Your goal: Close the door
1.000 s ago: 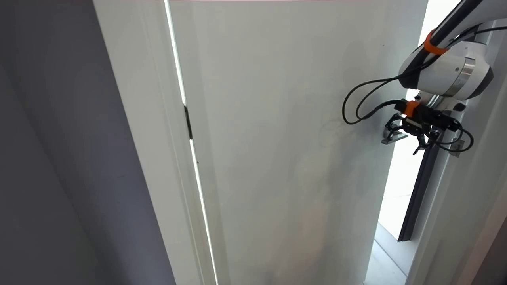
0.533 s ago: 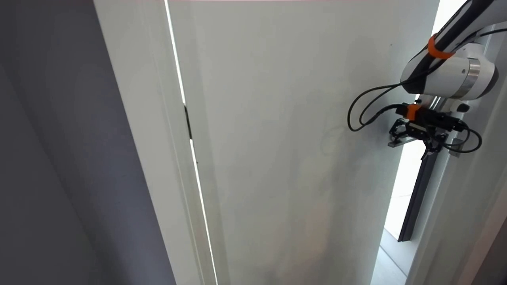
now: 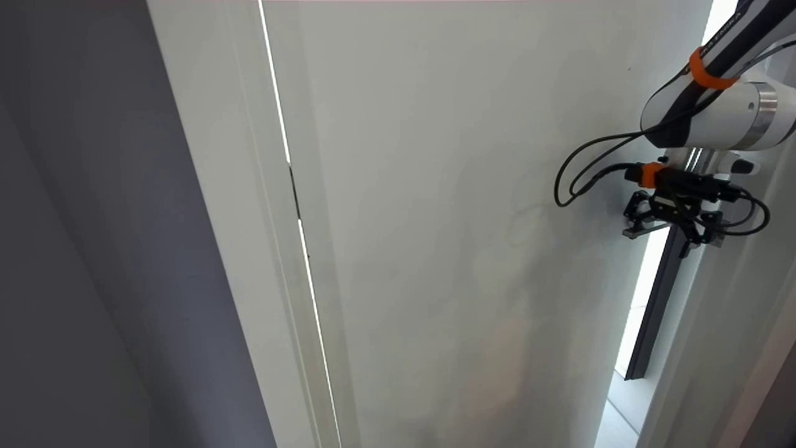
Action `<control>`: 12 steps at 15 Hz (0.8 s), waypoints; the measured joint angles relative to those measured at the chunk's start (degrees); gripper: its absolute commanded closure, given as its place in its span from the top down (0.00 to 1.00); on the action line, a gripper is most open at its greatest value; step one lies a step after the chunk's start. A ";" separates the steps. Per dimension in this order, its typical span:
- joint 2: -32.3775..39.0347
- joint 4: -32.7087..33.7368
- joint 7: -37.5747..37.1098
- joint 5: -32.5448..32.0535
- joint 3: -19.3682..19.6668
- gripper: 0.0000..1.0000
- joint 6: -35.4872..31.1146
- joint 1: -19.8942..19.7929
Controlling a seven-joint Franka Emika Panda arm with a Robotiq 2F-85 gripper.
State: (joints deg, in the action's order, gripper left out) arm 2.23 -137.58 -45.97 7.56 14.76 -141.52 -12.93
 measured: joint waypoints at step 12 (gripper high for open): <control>-8.73 -7.92 -9.01 -4.70 0.78 1.00 11.30 -3.06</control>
State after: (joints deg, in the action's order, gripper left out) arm -6.50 -145.49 -54.99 2.86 15.54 -130.22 -15.98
